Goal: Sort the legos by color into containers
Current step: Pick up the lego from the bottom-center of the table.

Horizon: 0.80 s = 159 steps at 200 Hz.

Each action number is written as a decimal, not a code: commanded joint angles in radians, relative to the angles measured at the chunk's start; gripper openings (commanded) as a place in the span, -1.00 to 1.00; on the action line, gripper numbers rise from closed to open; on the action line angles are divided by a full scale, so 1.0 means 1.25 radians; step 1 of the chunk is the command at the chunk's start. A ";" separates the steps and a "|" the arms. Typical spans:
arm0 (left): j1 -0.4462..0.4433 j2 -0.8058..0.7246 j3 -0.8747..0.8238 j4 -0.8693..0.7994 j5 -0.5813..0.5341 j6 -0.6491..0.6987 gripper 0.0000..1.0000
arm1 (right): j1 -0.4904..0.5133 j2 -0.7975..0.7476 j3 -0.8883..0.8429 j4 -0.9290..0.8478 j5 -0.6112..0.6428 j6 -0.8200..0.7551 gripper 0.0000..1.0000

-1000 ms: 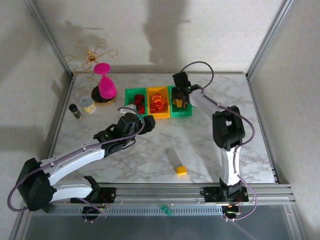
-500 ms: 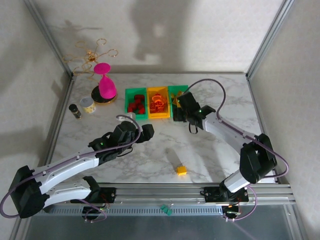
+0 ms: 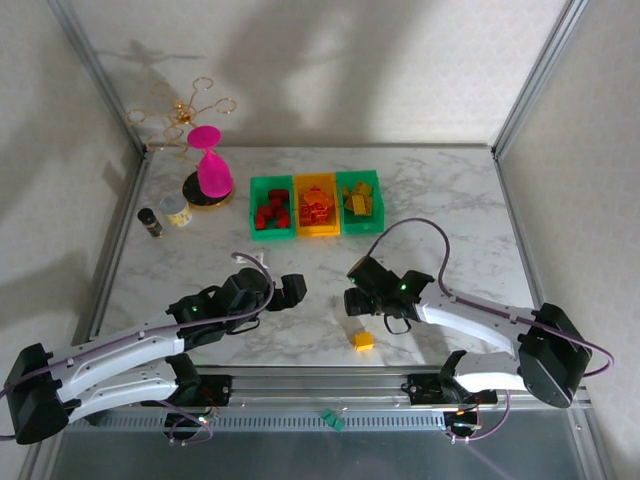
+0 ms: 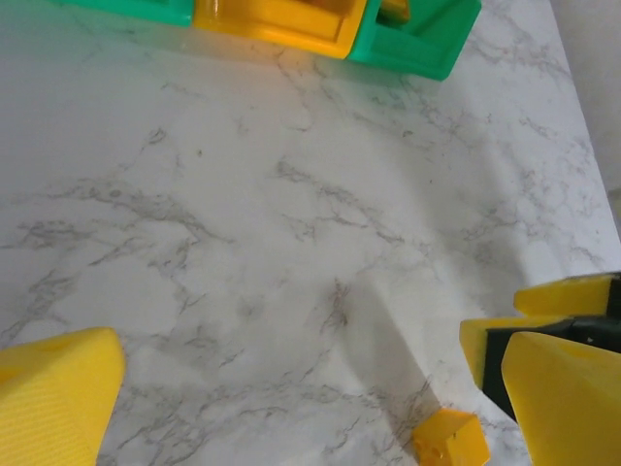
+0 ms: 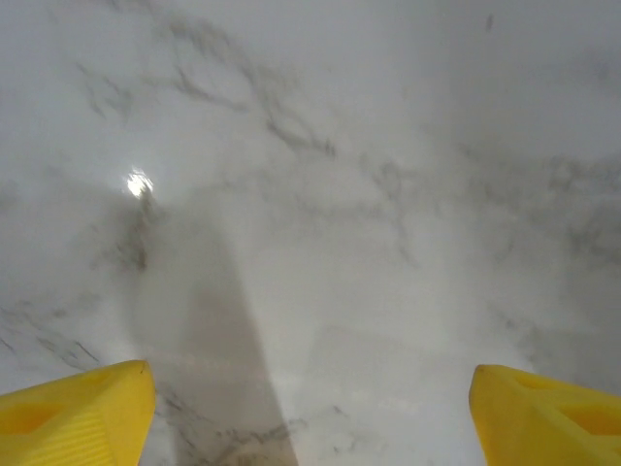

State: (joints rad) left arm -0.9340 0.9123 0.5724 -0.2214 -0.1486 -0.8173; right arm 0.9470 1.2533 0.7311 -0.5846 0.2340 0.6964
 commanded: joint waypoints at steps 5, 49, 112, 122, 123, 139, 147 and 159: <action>-0.018 -0.010 -0.019 -0.033 -0.005 -0.030 0.99 | 0.074 -0.020 -0.042 0.011 -0.010 0.098 0.74; -0.033 -0.020 -0.061 -0.016 -0.025 -0.067 0.99 | 0.171 0.012 -0.087 0.049 -0.017 0.191 0.70; -0.041 -0.009 -0.058 -0.024 -0.030 -0.062 0.99 | 0.211 0.111 -0.061 0.042 -0.021 0.215 0.40; -0.041 -0.010 -0.058 -0.028 -0.032 -0.062 0.99 | 0.214 0.113 -0.058 0.033 -0.021 0.221 0.35; -0.041 -0.011 -0.057 -0.029 -0.032 -0.062 0.99 | 0.215 0.114 -0.058 0.032 -0.021 0.221 0.34; -0.040 -0.012 -0.057 -0.024 -0.031 -0.058 0.99 | 0.217 0.112 -0.057 0.027 -0.020 0.226 0.24; -0.041 -0.012 -0.059 -0.024 -0.033 -0.055 0.99 | 0.217 0.112 -0.056 0.024 -0.016 0.228 0.17; -0.040 -0.009 -0.053 -0.029 -0.042 -0.054 0.99 | 0.216 0.115 -0.050 0.013 -0.006 0.232 0.07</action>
State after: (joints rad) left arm -0.9768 0.9001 0.4999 -0.2379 -0.1574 -0.8875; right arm 1.1988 1.3796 0.6434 -0.5293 0.2165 0.9493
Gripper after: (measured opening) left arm 0.996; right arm 0.574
